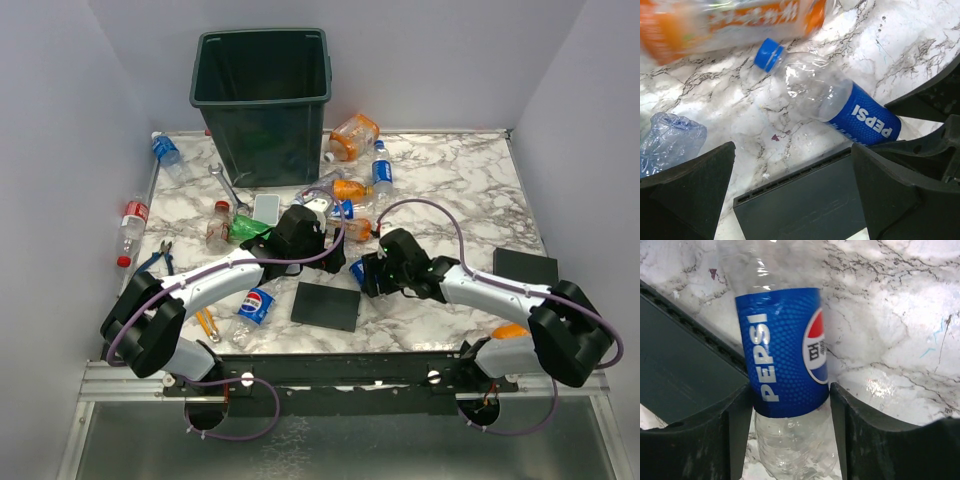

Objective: Put the plastic bottles in the bin
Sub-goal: Pick up the plastic bottle at the center of the board.

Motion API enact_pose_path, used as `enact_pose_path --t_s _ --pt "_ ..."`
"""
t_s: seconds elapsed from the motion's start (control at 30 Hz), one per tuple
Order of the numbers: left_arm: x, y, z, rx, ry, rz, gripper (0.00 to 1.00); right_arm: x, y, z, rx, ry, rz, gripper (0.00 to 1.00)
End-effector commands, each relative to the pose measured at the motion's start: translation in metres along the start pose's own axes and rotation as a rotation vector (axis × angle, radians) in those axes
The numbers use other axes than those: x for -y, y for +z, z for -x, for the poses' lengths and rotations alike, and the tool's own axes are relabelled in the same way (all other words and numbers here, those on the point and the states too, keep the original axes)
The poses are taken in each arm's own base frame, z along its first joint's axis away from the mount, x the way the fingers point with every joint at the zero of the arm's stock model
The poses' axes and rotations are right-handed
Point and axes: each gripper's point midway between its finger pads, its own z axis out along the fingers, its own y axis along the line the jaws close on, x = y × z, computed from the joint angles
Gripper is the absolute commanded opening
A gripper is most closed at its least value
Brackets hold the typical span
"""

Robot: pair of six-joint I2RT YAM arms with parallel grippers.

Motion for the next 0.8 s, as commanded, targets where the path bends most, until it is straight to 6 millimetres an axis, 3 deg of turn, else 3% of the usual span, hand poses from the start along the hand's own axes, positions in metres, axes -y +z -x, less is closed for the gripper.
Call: enact_pose_path --t_s 0.0,0.13,0.27,0.47,0.77 --pt "0.009 -0.006 0.013 0.037 -0.006 -0.025 0.98 -0.002 -0.013 -0.013 -0.049 0.022 0.005 0.61" --pt "0.012 -0.005 0.015 0.040 -0.011 -0.039 0.99 -0.006 -0.011 -0.019 -0.073 0.039 0.028 0.81" --pt "0.013 -0.005 0.014 0.038 -0.015 -0.044 0.99 -0.004 -0.004 -0.028 -0.120 0.048 0.015 0.84" --pt "0.014 -0.006 0.015 0.042 -0.017 -0.048 0.98 -0.003 0.001 -0.033 -0.145 0.061 0.008 0.70" --pt "0.017 -0.010 0.021 0.064 -0.022 -0.059 0.98 -0.003 -0.011 -0.020 -0.085 0.072 0.002 0.50"
